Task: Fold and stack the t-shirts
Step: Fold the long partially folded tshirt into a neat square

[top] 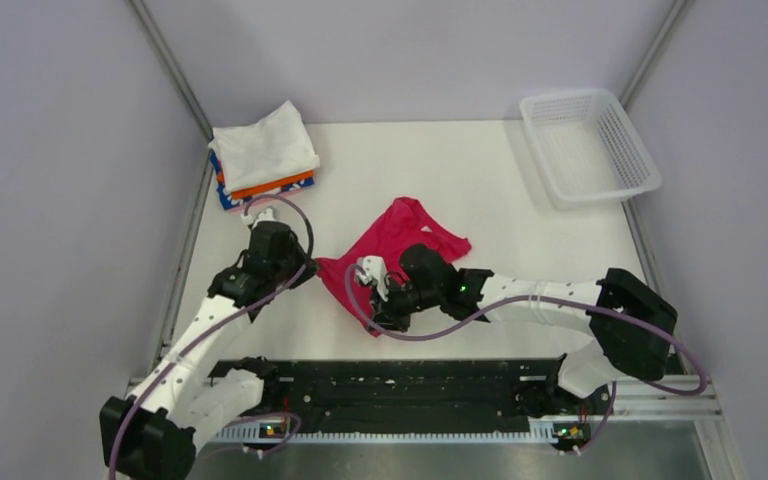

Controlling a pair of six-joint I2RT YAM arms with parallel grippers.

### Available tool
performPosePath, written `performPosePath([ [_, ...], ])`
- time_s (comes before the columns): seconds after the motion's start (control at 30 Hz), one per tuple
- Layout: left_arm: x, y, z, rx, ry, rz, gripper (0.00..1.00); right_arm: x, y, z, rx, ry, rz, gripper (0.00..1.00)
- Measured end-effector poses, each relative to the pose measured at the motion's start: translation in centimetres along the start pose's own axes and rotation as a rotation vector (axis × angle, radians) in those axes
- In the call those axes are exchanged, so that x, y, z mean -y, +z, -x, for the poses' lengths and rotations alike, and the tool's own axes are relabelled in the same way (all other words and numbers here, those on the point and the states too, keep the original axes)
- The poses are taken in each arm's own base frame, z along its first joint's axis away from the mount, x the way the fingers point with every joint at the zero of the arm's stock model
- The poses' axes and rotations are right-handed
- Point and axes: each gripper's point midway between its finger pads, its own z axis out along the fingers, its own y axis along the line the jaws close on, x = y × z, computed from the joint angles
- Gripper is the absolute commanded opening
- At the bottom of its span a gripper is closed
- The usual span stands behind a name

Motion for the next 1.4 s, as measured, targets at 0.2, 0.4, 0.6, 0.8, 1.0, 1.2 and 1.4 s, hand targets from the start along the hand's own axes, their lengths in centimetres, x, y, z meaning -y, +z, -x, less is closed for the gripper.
performPosePath([
  [0.2,-1.0,-4.1,0.3,0.08,-0.008,-0.024,0.0,-4.4,0.3,3.0,0.106,0.059,0.104,0.0],
  [0.4,-0.8,-6.1,1.0,0.138,-0.014,-0.067,0.0,-4.3,-0.4,4.1,0.14,0.158,0.055,0.0],
  [0.6,0.1,-4.4,0.5,0.077,-0.008,-0.072,0.0,-2.7,-3.0,3.9,0.159,0.226,-0.089,0.0],
  [0.8,3.5,-1.3,1.2,-0.006,0.002,-0.123,0.0,2.7,-7.8,2.5,0.216,0.364,-0.288,0.0],
  [1.0,8.0,1.7,2.4,-0.067,0.021,-0.202,0.0,6.9,-11.5,0.5,0.233,0.465,-0.439,0.0],
  [1.2,11.1,6.1,2.9,-0.133,0.045,-0.217,0.0,10.7,-14.2,-0.6,0.262,0.54,-0.559,0.0],
  [1.4,12.6,10.6,2.5,-0.208,0.063,-0.208,0.0,13.6,-14.0,-3.8,0.197,0.635,-0.619,0.0],
])
